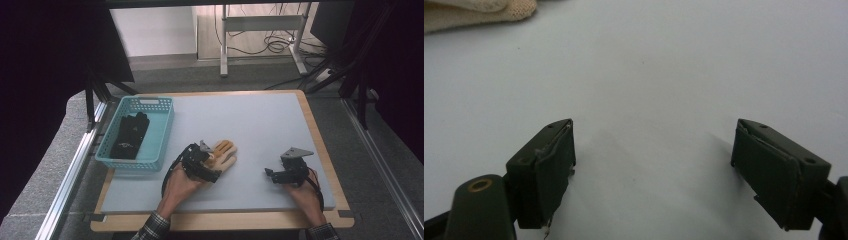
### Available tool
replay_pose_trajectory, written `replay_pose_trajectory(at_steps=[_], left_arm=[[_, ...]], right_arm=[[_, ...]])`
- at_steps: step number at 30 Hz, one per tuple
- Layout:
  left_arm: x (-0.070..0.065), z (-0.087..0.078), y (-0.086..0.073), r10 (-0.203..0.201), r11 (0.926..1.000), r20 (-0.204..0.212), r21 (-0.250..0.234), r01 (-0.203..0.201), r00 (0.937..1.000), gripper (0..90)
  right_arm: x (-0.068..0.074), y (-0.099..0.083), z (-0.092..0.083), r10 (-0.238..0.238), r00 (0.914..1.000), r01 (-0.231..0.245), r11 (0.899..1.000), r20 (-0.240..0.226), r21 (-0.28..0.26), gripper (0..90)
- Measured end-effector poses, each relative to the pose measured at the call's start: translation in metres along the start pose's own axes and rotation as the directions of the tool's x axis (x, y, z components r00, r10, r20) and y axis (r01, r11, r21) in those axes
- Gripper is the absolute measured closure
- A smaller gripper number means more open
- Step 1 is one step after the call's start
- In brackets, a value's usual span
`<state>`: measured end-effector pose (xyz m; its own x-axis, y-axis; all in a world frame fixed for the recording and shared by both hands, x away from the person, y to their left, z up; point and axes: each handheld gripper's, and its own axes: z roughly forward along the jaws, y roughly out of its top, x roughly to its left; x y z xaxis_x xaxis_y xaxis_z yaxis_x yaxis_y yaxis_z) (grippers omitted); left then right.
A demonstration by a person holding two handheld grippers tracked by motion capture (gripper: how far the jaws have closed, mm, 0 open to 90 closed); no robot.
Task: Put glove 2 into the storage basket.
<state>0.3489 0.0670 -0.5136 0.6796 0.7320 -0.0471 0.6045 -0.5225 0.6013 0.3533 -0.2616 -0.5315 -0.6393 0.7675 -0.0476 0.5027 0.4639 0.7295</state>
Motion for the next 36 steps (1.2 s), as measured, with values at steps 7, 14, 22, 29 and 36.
replay_pose_trajectory(at_steps=[7,14,22,29,36], left_arm=[[-0.006,0.019,0.007,0.039,0.9977,-0.028,0.056,-0.037,0.9988,4.5],[-0.005,0.020,0.009,0.011,0.9972,-0.004,0.074,-0.011,0.9999,18.0],[-0.005,0.012,0.011,0.001,0.9954,0.006,0.096,-0.001,1.0000,48.8],[-0.013,0.005,0.013,0.057,0.9952,-0.011,0.080,-0.056,0.9983,54.3],[0.002,-0.007,0.017,0.010,0.9989,0.000,0.046,-0.010,0.9999,54.0]], right_arm=[[0.000,0.000,0.000,0.000,1.0000,0.000,1.000,0.000,0.000,17.2],[0.000,0.000,0.000,0.000,1.0000,0.000,1.000,0.000,0.000,17.2],[0.000,0.000,0.000,-0.004,1.0000,0.004,1.000,0.001,0.002,17.2],[0.000,0.000,0.000,0.000,1.0000,0.000,1.000,0.001,0.000,17.2],[0.000,0.000,0.000,-0.003,1.0000,0.003,1.000,0.001,0.002,17.2]])
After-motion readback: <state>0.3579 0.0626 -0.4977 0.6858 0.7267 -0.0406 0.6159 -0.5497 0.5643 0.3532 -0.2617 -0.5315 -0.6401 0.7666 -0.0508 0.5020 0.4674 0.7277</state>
